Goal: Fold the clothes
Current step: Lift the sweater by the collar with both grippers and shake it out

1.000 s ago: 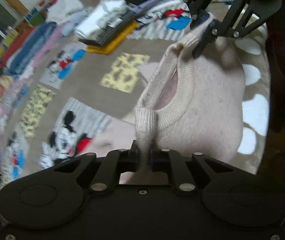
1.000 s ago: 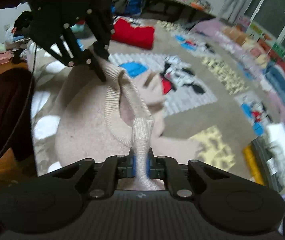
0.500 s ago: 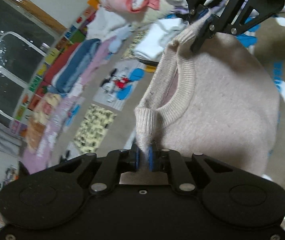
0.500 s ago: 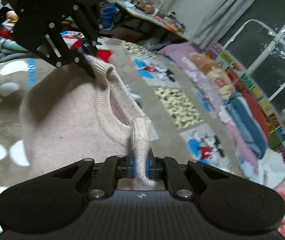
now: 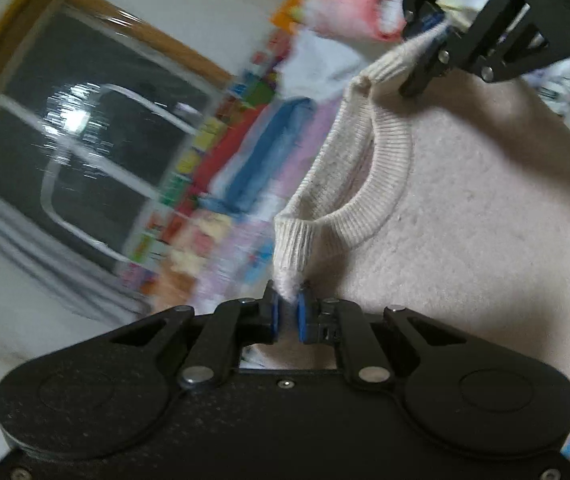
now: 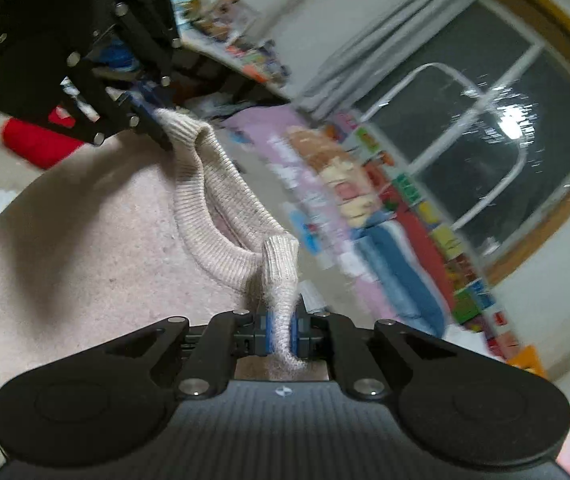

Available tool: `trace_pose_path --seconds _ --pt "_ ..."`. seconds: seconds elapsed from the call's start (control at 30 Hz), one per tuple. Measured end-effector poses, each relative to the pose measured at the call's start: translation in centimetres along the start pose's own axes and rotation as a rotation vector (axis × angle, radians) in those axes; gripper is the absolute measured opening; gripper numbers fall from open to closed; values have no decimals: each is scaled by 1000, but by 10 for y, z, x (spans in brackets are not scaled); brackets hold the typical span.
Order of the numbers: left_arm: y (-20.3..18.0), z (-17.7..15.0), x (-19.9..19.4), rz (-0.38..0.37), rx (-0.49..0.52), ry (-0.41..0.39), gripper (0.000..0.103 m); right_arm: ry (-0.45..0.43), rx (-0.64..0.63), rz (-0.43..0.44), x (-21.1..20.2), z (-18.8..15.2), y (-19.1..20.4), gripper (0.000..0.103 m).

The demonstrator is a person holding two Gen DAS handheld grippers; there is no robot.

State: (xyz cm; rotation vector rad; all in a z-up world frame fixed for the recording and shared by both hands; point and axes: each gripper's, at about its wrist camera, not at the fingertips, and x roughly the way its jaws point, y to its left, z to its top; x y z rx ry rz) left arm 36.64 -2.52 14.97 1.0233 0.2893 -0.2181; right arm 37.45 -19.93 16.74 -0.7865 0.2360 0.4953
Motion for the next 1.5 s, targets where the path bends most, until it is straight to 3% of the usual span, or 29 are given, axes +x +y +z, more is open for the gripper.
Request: trace_pose_path --seconds 0.13,0.3,0.4,0.57,0.83,0.9,1.1,1.37,1.5 --pt "17 19 0 243 14 -75 8 -73 14 -130 16 10 -23 9" --pt "19 18 -9 444 39 -161 8 -191 53 -273 18 15 -40 9" --pt "1 0 -11 454 84 -166 8 -222 40 -295 13 4 -28 9" --pt "-67 -59 -57 324 118 -180 8 -184 -30 -176 -5 -42 28 9" --pt "-192 -132 -137 75 138 -133 7 -73 -71 91 -68 -143 165 9" --pt "-210 -141 -149 55 159 -127 7 -38 -103 133 -77 -162 202 8" --pt "-263 -165 -184 1 221 -109 7 10 -175 191 -106 -190 284 8" --pt "-324 -191 -219 -52 334 -84 7 25 -272 202 -141 -204 325 9" --pt "-352 -208 -223 -96 393 -33 7 80 -336 227 -149 -216 346 9"
